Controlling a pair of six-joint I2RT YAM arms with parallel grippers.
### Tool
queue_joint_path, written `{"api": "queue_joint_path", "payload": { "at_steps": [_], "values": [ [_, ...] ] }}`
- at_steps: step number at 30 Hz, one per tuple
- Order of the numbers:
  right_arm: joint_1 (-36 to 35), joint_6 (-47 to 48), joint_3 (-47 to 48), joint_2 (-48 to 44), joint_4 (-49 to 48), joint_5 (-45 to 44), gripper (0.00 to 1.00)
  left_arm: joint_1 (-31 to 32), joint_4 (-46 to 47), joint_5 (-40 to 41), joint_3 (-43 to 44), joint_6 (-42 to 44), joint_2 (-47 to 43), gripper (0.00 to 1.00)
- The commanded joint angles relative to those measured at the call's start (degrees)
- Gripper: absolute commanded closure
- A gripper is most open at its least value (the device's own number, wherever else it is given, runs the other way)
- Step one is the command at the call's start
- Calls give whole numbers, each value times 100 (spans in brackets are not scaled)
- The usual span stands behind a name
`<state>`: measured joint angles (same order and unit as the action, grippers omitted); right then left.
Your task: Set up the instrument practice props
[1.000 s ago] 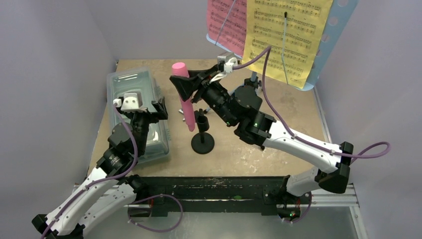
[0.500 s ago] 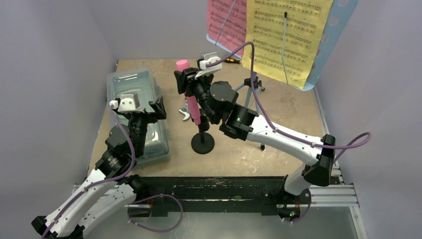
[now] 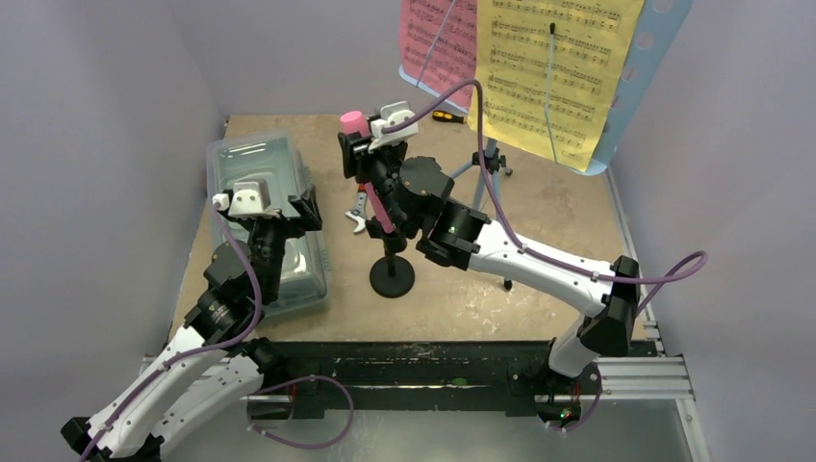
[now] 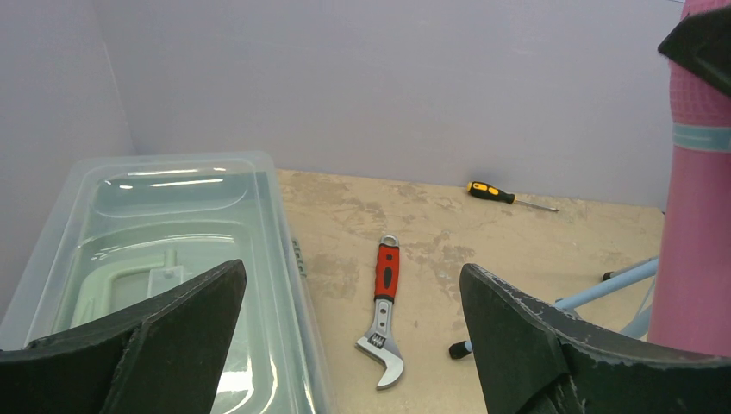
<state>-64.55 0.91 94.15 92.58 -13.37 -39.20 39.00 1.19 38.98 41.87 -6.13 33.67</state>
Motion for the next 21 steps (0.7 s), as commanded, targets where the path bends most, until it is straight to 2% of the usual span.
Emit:
{"api": "queue_joint_path", "payload": {
  "at_steps": [1,13,16,21],
  "values": [
    [-22,475,-591,-314,-816,311,100,-7,188,-51,-12,121,16,5],
    [-4,646,-2444,-922,-2307,1068,100,-2,78,-235,31,-59,136,4],
    [-4,549,-2869,-1160,-2596,1181,100,-2,-105,-547,165,-241,264,4],
    [12,569,-3437,-1643,-2919,1603,100,-16,-997,-1338,539,-656,516,4]
  ]
}}
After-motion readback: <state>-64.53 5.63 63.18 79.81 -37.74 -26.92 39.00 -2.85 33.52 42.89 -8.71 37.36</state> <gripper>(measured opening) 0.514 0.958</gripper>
